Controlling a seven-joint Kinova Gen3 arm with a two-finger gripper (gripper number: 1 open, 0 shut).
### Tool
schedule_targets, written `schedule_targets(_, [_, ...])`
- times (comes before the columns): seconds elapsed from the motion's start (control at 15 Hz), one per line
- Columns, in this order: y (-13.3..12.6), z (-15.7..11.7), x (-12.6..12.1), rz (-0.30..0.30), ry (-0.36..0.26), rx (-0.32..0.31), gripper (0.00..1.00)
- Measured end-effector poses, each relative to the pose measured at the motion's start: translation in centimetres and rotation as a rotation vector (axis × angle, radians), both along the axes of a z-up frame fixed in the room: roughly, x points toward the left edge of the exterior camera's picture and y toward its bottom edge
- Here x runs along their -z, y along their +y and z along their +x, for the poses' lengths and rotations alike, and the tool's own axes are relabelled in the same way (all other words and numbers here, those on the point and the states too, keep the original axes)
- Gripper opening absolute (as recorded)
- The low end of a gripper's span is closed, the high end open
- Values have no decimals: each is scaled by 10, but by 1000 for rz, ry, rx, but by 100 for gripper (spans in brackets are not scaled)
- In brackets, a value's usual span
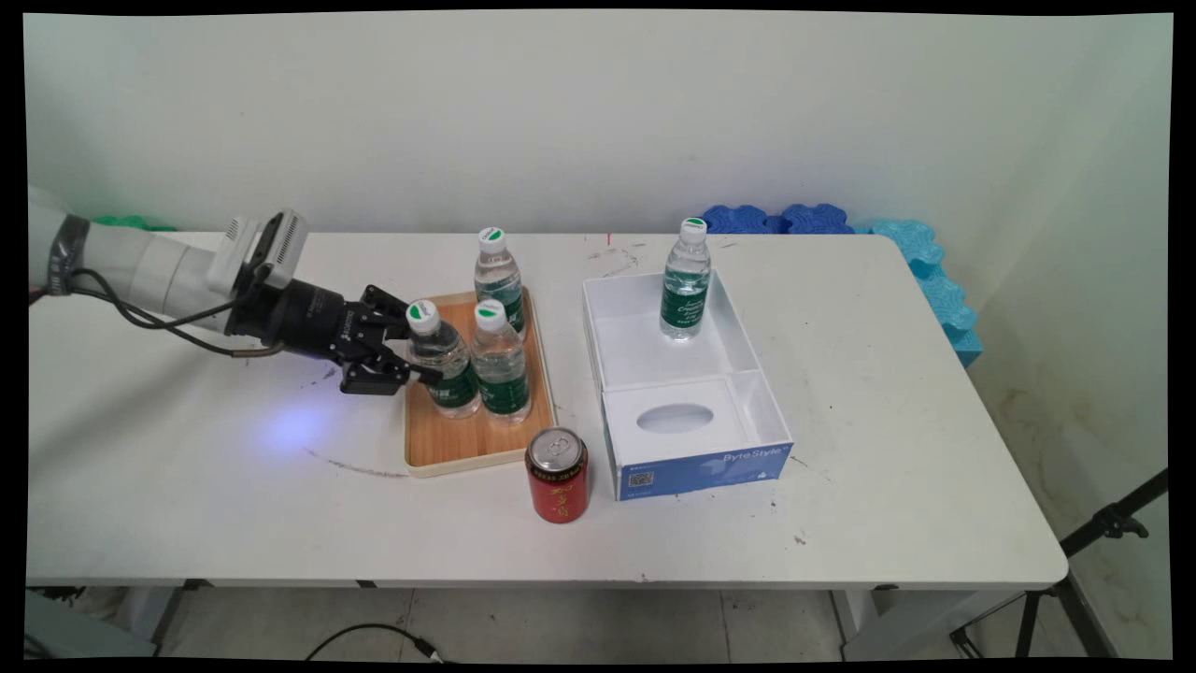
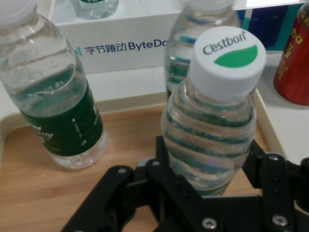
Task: Place the picked object on the tray
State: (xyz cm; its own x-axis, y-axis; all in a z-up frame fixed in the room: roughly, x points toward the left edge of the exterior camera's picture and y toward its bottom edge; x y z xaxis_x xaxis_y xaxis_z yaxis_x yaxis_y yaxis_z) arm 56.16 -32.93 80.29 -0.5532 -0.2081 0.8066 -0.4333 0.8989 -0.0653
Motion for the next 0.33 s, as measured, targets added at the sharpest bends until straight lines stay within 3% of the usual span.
schedule_targets(0.07, [0,-1,2,2,3,-4,0])
schedule_targets(0.13, [0,-2,3,3,5,-8,100])
schedule_targets(0.33, [0,-3,6,6,12,-15,100])
